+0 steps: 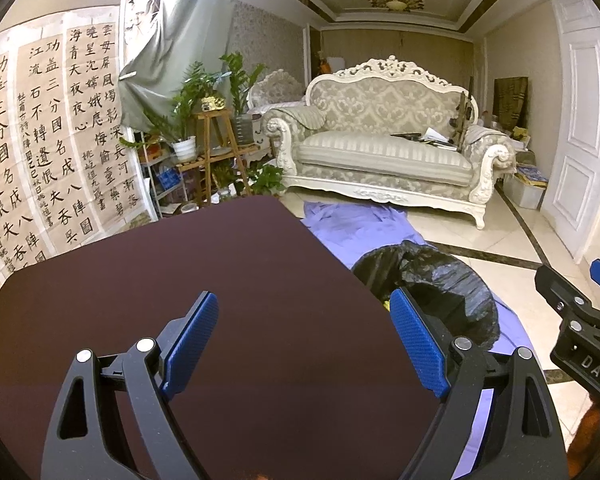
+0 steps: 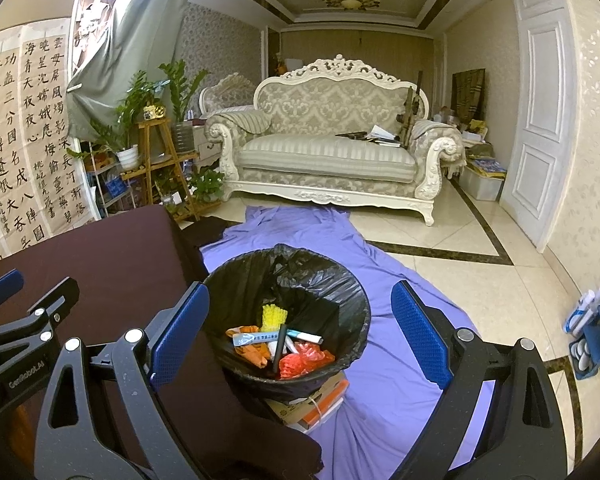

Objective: Collect trash

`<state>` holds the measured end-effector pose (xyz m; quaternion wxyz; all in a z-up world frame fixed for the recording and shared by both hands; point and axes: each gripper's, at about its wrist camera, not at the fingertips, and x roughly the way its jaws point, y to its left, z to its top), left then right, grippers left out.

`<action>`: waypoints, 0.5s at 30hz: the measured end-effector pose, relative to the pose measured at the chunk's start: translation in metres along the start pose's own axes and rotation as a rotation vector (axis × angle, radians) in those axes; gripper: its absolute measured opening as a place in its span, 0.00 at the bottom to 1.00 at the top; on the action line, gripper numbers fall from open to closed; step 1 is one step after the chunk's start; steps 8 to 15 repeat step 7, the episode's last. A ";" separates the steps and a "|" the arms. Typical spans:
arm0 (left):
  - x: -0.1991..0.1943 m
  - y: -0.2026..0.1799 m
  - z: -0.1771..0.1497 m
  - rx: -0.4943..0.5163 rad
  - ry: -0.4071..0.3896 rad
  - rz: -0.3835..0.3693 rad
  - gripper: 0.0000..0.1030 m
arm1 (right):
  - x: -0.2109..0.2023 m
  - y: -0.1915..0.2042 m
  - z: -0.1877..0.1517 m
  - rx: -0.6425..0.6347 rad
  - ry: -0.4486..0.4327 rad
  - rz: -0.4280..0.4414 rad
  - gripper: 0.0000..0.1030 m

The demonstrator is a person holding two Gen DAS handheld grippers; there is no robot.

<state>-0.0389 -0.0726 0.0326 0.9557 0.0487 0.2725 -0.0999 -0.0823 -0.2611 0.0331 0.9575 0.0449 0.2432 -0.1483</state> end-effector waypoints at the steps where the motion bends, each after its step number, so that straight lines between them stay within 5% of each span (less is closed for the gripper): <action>1: 0.003 0.003 0.000 -0.007 0.009 0.004 0.82 | 0.001 0.003 0.001 -0.006 0.002 0.003 0.87; 15: 0.015 0.031 -0.005 -0.061 0.047 0.041 0.82 | 0.013 0.024 0.001 -0.048 0.022 0.034 0.87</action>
